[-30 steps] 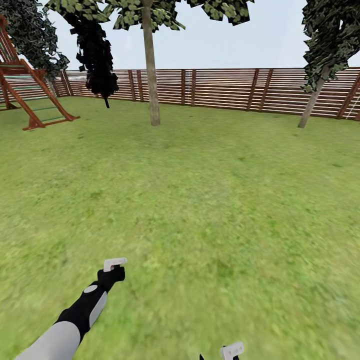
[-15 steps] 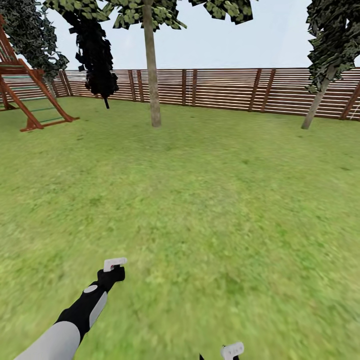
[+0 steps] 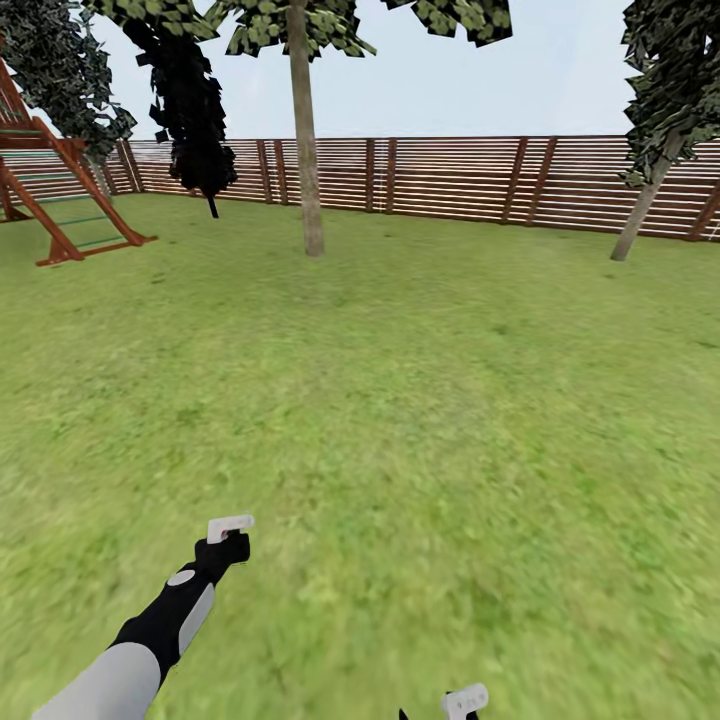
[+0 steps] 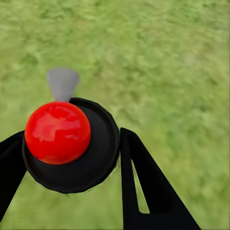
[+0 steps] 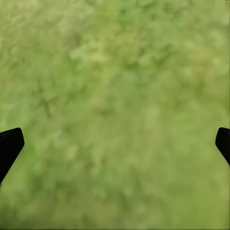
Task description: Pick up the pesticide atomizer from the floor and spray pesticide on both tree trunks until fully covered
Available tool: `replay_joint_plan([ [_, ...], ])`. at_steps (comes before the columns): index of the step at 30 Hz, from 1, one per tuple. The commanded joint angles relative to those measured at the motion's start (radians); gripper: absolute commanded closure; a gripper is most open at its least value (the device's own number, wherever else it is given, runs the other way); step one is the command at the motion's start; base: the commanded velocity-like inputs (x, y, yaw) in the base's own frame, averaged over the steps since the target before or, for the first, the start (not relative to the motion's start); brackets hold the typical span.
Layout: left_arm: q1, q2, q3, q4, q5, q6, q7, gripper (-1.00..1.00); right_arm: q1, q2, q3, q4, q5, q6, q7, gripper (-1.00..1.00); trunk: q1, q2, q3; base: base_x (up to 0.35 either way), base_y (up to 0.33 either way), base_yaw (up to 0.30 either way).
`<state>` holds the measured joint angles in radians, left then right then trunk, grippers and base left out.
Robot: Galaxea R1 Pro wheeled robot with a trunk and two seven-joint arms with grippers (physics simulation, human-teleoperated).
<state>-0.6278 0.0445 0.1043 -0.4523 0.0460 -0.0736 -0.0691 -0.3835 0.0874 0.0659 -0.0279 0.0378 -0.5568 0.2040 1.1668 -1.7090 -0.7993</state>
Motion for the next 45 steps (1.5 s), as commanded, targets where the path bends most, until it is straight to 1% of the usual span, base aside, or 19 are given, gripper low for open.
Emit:
replay_joint_plan([
  [1, 0.000, 0.000, 0.000, 0.000, 0.000, 0.000, 0.000, 1.00, 0.000, 0.000, 0.000, 0.000, 0.000, 0.000, 0.000, -1.00, 0.000, 0.000, 0.000, 0.307, 0.119, 0.000],
  [45, 0.000, 0.000, 0.000, 0.000, 0.000, 0.000, 0.000, 1.00, 0.000, 0.000, 0.000, 0.000, 0.000, 0.000, 0.000, -1.00, 0.000, 0.000, 0.000, 0.308, 0.118, 0.000],
])
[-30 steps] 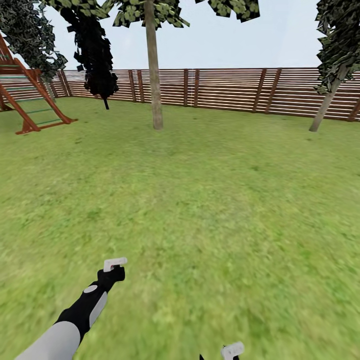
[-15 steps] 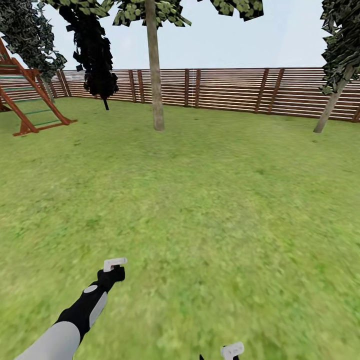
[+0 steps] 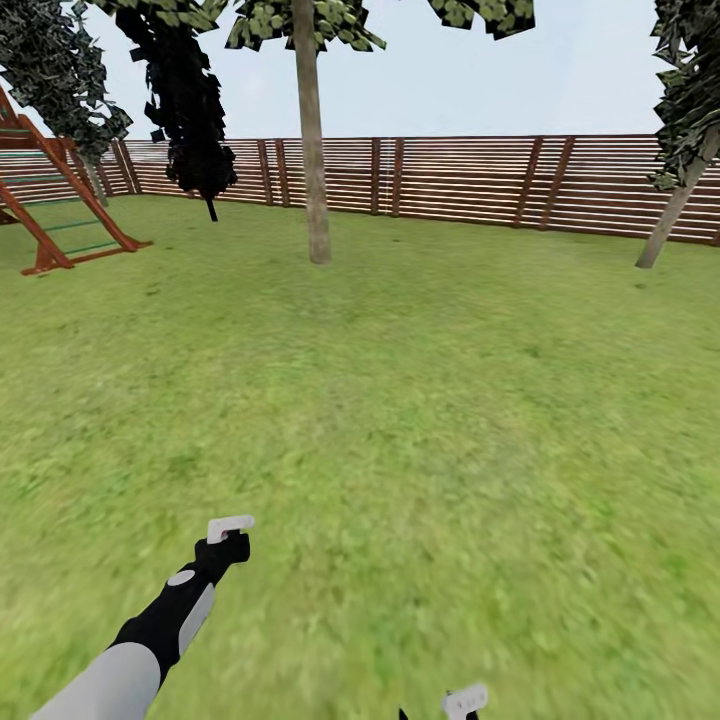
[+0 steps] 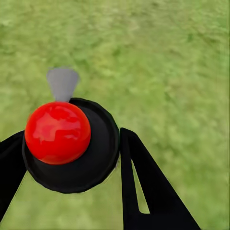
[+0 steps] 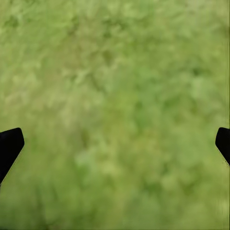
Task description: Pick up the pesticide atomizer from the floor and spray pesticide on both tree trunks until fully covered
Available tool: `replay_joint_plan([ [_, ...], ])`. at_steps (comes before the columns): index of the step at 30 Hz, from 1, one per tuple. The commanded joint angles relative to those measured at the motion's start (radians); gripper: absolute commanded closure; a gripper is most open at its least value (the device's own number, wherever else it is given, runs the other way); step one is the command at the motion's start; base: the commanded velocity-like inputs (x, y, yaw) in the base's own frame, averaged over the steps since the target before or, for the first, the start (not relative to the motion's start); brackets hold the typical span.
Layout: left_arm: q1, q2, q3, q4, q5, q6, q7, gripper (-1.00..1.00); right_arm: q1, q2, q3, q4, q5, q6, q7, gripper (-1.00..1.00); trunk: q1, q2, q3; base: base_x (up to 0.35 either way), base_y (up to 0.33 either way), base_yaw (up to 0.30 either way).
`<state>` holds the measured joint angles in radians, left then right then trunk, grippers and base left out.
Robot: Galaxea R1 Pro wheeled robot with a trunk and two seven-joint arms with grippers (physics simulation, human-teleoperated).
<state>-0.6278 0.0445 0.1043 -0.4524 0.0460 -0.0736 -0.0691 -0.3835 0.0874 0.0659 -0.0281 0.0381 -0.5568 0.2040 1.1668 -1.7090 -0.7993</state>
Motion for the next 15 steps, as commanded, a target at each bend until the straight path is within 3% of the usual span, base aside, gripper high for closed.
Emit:
replay_joint_plan([
  [1, 0.000, 0.000, 0.000, 0.000, 0.000, 0.000, 0.000, 1.00, 0.000, 0.000, 0.000, 0.000, 0.000, 0.000, 0.000, -1.00, 0.000, 0.000, 0.000, 0.308, 0.119, 0.000],
  [15, -0.001, 0.000, 0.000, 0.001, 0.000, 0.000, 0.000, 1.00, 0.000, 0.000, 0.000, 0.000, 0.000, 0.000, 0.000, -1.00, 0.000, 0.000, 0.000, 0.308, 0.119, 0.000],
])
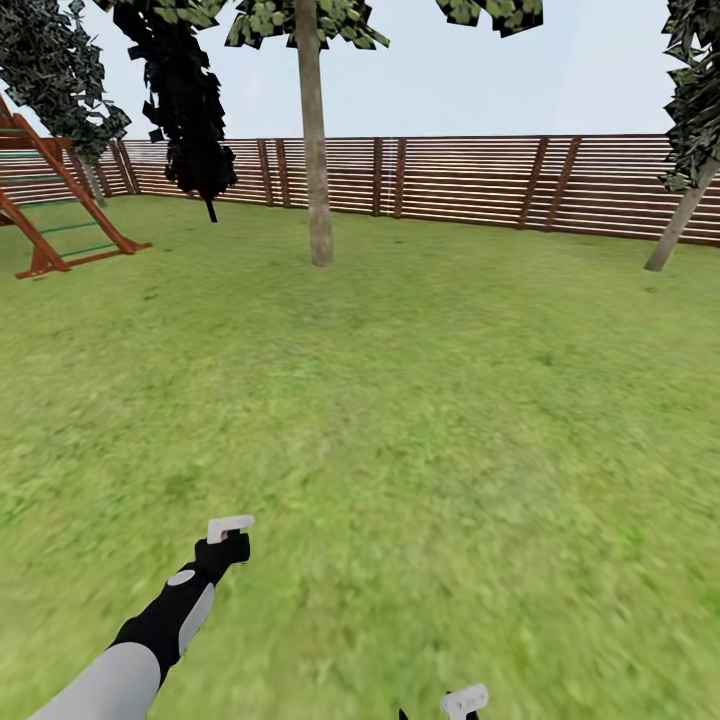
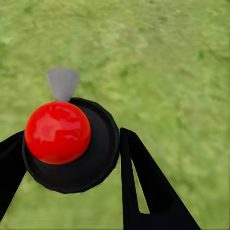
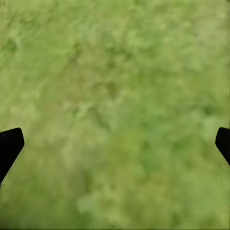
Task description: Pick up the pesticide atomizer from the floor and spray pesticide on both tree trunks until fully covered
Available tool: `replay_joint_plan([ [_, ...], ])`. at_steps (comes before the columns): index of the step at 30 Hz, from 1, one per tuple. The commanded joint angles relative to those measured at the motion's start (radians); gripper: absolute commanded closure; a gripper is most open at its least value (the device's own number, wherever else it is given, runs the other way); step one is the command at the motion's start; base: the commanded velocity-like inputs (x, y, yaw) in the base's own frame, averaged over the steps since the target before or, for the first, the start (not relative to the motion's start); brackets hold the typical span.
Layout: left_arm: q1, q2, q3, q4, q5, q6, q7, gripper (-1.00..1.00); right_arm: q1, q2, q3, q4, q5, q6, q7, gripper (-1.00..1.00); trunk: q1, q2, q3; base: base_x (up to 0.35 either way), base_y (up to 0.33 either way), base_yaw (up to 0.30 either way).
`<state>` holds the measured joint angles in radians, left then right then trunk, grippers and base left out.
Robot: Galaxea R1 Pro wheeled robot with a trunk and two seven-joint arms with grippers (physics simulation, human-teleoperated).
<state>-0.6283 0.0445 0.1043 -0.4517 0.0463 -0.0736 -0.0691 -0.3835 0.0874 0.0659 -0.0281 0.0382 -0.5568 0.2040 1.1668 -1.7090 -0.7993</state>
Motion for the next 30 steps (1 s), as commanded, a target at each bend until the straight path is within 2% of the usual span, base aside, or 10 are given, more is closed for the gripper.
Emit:
replay_joint_plan([
  [1, 0.000, 0.000, 0.000, 0.000, 0.000, 0.000, 0.000, 1.00, 0.000, 0.000, 0.000, 0.000, 0.000, 0.000, 0.000, -1.00, 0.000, 0.000, 0.000, 0.308, 0.119, 0.000],
  [30, 0.000, 0.000, 0.000, -0.001, 0.000, 0.000, 0.000, 1.00, 0.000, 0.000, 0.000, 0.000, 0.000, 0.000, 0.000, -1.00, 0.000, 0.000, 0.000, 0.308, 0.118, 0.000],
])
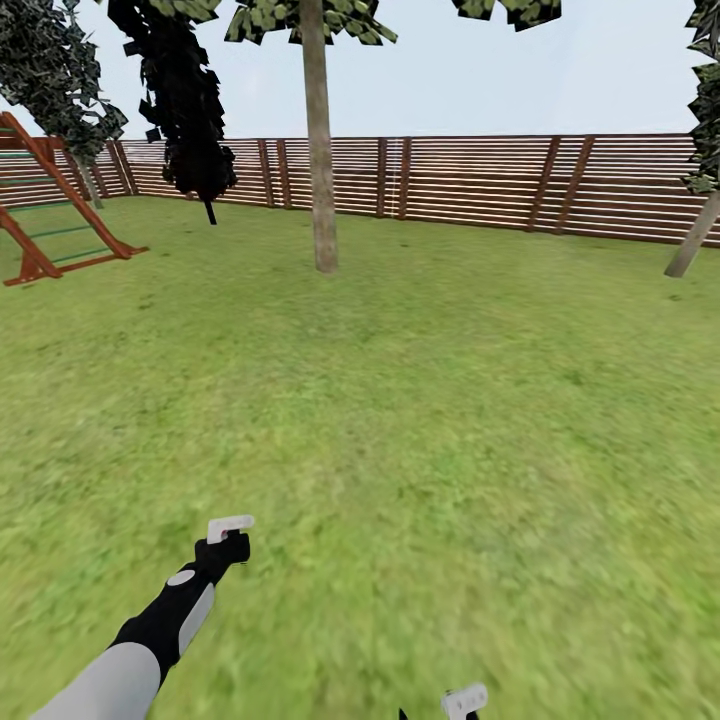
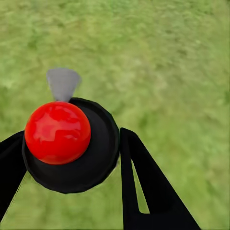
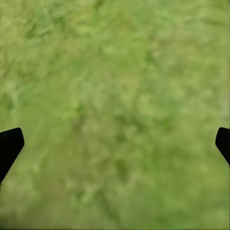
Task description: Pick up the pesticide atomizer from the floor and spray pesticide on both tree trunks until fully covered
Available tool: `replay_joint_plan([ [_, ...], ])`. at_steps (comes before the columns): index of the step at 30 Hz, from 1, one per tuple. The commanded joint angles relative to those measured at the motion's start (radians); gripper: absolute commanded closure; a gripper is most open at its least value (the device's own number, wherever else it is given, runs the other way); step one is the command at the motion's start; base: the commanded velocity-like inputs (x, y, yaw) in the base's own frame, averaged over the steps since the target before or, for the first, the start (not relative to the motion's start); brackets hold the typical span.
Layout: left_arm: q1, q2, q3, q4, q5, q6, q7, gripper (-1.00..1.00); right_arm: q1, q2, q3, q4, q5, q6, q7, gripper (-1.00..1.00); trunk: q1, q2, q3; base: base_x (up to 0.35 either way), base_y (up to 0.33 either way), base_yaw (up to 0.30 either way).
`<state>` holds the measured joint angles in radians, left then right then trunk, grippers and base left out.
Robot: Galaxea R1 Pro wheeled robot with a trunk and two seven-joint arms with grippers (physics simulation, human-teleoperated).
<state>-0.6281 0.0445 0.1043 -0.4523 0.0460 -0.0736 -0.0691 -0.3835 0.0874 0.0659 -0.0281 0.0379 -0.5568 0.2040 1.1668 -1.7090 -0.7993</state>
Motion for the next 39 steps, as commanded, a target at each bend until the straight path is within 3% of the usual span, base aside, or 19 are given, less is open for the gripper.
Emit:
replay_joint_plan([
  [1, 0.000, 0.000, 0.000, 0.000, 0.000, 0.000, 0.000, 1.00, 0.000, 0.000, 0.000, 0.000, 0.000, 0.000, 0.000, -1.00, 0.000, 0.000, 0.000, 0.307, 0.119, 0.000],
  [39, 0.000, -0.001, -0.001, 0.000, 0.000, 0.000, 0.000, 1.00, 0.000, 0.000, 0.000, 0.000, 0.000, 0.000, 0.000, -1.00, 0.000, 0.000, 0.000, 0.307, 0.118, 0.000],
])
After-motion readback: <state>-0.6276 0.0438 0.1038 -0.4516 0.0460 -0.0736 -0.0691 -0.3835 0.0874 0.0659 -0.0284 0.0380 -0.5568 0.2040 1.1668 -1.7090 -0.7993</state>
